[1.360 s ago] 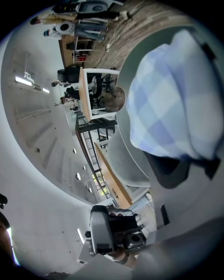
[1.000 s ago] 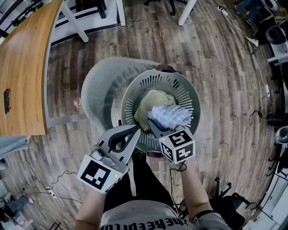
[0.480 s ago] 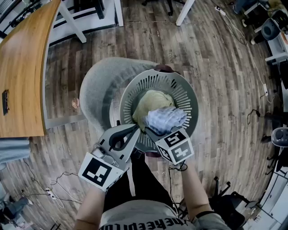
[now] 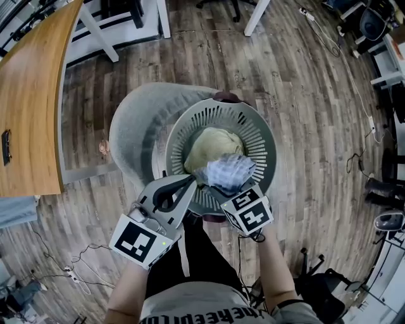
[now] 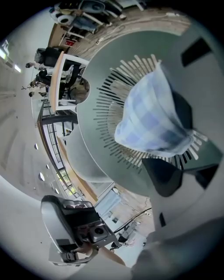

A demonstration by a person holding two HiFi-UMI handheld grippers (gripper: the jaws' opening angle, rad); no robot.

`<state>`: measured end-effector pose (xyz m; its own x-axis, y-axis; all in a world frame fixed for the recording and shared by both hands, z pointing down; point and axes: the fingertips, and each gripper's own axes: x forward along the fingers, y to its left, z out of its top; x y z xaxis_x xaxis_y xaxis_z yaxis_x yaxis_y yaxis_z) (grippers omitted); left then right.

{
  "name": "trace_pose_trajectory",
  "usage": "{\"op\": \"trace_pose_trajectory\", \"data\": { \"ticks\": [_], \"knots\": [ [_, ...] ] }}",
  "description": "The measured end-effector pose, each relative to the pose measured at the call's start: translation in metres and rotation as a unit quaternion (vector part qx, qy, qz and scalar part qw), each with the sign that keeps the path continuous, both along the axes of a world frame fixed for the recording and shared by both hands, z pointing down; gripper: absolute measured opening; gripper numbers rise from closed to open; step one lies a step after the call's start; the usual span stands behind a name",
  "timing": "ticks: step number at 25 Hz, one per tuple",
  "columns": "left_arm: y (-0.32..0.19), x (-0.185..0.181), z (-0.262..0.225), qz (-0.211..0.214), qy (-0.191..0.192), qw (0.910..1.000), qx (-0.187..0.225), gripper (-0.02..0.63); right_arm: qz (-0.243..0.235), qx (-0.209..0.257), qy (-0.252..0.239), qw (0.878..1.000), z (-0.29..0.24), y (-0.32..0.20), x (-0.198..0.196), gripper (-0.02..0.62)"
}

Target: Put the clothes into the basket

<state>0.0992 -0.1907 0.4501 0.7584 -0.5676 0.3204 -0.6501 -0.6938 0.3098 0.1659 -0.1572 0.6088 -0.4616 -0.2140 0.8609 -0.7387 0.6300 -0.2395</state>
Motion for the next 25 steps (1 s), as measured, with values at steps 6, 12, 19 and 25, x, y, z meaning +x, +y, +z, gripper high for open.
{"op": "trace_pose_trajectory", "data": {
  "ticks": [6, 12, 19, 25],
  "knots": [
    [-0.002, 0.006, -0.004, 0.006, 0.003, 1.0000, 0.004, 0.015, -0.024, -0.015, 0.048, 0.998, 0.004, 0.008, 0.014, 0.204],
    [-0.004, 0.006, -0.006, 0.009, 0.004, 0.9999, 0.006, 0.015, -0.015, -0.015, 0.052, 0.998, -0.007, 0.011, 0.020, 0.196],
    [-0.001, 0.007, -0.006, 0.012, 0.001, 0.9999, 0.012, 0.015, -0.016, -0.004, 0.070, 0.997, -0.015, 0.009, 0.023, 0.171],
    [0.000, 0.006, -0.009, 0.012, 0.001, 0.9998, 0.014, 0.015, -0.052, -0.005, 0.127, 0.990, -0.016, 0.013, 0.035, 0.164]
  ]
}}
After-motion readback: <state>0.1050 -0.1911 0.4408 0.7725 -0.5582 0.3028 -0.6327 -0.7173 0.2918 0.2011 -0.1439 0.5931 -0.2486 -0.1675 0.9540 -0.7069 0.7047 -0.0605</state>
